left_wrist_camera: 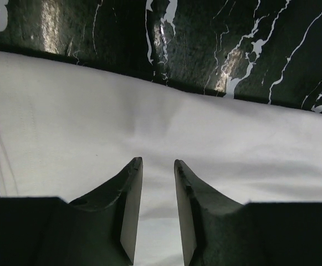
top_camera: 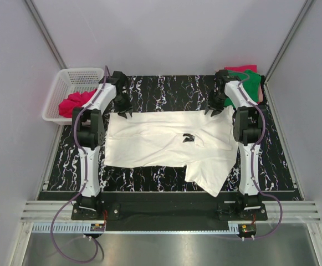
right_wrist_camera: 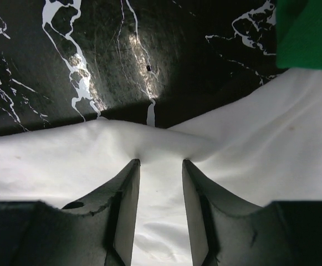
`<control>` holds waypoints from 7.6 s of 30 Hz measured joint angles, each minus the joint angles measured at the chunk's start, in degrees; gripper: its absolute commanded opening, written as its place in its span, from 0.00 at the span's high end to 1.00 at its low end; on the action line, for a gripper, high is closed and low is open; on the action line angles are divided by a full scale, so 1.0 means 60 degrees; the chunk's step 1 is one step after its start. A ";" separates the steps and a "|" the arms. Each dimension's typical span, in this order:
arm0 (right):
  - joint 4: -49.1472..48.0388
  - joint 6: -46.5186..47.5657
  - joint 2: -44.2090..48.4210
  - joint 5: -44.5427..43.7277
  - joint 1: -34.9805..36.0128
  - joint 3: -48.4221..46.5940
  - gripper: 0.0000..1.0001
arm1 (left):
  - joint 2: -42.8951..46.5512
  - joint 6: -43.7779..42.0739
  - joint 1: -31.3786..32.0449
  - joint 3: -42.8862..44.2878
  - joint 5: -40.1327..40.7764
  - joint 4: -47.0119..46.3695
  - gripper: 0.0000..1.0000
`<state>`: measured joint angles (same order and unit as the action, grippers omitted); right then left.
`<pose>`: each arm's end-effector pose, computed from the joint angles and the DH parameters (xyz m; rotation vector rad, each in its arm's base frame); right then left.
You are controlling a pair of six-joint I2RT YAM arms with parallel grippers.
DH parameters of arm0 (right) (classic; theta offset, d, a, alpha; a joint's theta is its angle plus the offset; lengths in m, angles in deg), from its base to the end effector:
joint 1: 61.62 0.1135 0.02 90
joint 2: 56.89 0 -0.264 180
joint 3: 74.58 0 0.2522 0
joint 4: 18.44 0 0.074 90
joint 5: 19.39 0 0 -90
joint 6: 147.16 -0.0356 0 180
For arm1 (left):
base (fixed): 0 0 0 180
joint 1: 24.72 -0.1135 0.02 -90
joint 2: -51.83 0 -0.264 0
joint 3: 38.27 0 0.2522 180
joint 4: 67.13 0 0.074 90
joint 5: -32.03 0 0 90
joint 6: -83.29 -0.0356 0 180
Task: Fold and stack the t-shirts
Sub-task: Fold the tshirt
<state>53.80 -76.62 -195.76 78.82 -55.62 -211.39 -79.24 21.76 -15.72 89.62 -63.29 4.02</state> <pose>0.4972 0.0574 0.1729 0.3105 2.8753 0.2903 0.4685 -0.0775 0.1932 -0.4723 2.8627 -0.2559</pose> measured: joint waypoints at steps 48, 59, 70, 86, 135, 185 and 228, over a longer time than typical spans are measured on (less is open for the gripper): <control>0.1504 -0.0007 -0.2448 0.0346 0.0382 -0.3942 0.94 | -0.2211 0.0612 -0.0732 0.2929 0.1071 0.2277 1.00; 0.1537 -0.0113 -0.2554 0.0215 0.0433 -0.4339 0.59 | -0.2087 0.0102 -0.0809 0.2758 -0.0124 0.1504 0.53; 0.1443 -0.0299 0.1472 0.0200 0.0437 -0.2747 0.58 | 0.1785 -0.0168 -0.0809 -0.0641 -0.2259 0.0313 0.53; -0.0419 -0.2368 0.9719 0.2011 0.1443 0.7694 0.58 | 1.0735 -0.0444 -0.0743 -0.8109 -0.2652 -0.0058 0.52; 0.1126 -0.3340 1.3730 0.2473 0.1617 1.2801 0.56 | 1.2772 0.2415 0.0452 -1.0043 -0.0714 0.0718 0.51; -0.1421 -0.5592 1.2699 0.1326 0.1621 1.5471 0.54 | 1.1817 0.1581 -0.1118 -1.0451 -0.0586 0.0189 0.44; -0.1891 -0.6798 1.1424 0.1515 0.1829 1.5573 0.59 | 1.1719 0.1468 -0.1118 -1.0145 -0.0743 0.0233 0.44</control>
<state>42.45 -117.40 -127.22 87.91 -44.64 -117.95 -8.93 30.57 -22.43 28.75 -67.75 5.42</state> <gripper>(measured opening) 0.412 0.555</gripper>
